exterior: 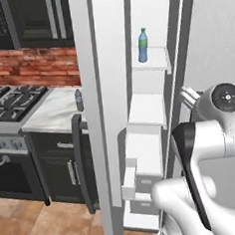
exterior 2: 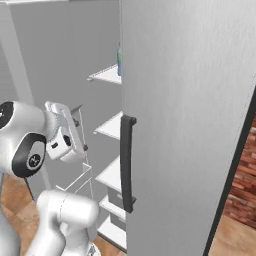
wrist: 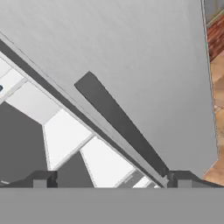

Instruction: Take the bottled waters from the counter and place them in the freezer to freeze. Close the freezer door after placing the bottles.

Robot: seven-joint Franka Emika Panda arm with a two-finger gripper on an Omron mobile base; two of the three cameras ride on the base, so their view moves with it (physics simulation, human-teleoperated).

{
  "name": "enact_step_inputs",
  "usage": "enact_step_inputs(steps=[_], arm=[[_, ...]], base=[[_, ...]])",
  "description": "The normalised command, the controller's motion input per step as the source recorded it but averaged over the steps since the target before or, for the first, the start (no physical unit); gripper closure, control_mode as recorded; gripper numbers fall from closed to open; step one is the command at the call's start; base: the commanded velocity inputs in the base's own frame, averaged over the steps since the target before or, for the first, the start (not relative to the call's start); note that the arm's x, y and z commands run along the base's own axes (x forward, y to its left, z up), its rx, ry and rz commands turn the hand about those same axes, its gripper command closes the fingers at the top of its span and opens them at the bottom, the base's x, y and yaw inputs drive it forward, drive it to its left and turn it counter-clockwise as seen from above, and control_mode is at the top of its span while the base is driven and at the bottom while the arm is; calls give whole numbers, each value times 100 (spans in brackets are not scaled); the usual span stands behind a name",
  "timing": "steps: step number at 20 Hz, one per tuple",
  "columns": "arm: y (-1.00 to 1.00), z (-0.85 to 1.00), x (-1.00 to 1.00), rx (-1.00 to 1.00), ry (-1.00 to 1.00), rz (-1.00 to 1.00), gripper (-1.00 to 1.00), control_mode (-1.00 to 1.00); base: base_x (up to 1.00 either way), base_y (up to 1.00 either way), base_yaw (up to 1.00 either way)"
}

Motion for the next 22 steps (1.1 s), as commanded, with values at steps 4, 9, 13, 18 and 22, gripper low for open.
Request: enact_step_inputs(steps=[4, 9, 13, 18, 22], arm=[[0, 0, 0, 0, 0, 0, -100, 100], [0, 0, 0, 0, 0, 0, -100, 100], [0, 0, 0, 0, 0, 0, -100, 100], [0, 0, 0, 0, 0, 0, -100, 100], [0, 0, 0, 0, 0, 0, -100, 100]], base=[[-100, 98, 0], [-100, 96, 22], [-100, 71, 49], [-63, 76, 70], [-22, 98, 78]])
